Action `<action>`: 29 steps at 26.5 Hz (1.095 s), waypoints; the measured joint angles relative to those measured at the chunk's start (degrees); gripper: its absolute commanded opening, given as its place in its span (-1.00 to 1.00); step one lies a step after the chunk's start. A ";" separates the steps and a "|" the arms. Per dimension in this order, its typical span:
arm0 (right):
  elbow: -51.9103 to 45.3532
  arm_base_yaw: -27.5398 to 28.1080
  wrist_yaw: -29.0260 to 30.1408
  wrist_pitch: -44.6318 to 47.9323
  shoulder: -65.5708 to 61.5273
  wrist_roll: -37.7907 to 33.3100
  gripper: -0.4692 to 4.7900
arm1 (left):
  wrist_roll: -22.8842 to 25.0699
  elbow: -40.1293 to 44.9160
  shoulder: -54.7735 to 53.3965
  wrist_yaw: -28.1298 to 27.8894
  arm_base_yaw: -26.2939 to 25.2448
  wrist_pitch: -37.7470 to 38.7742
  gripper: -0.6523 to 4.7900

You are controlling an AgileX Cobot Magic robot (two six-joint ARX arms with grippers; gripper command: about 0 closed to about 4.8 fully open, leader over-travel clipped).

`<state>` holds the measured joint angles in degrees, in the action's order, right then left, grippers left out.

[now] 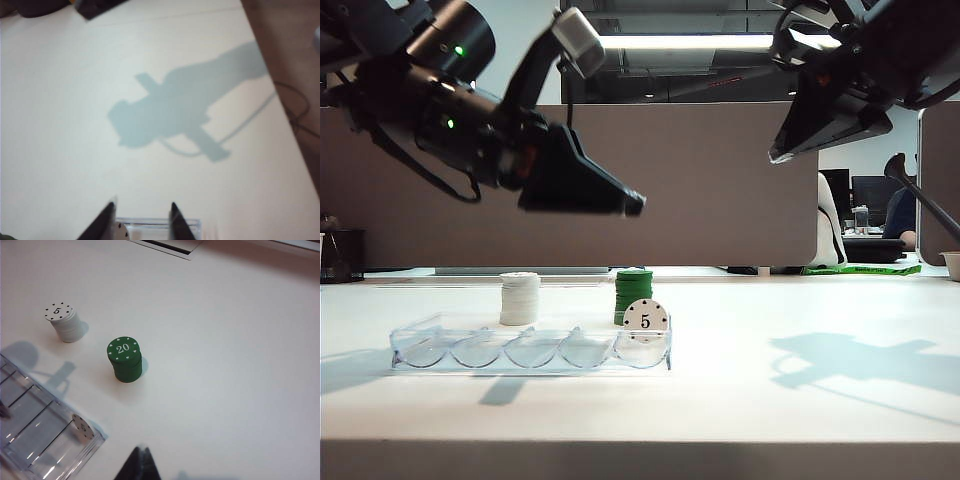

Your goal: Pick up the chip in the box and place it on the pile of chips with the same color.

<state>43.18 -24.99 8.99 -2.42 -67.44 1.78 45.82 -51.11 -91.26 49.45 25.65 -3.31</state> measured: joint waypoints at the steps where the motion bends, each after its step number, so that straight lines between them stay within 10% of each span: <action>1: 0.00 0.00 0.00 0.00 0.00 0.00 -0.84 | 0.57 0.00 -0.35 -0.42 0.17 -0.09 -0.31; 29: -0.02 0.00 -0.02 -3.02 0.02 0.00 -0.84 | 1.95 0.00 -9.25 -1.03 0.33 -6.64 -0.05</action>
<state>43.16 -24.99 8.97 -5.43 -67.42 1.78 47.77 -51.11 -100.51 48.42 25.98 -9.96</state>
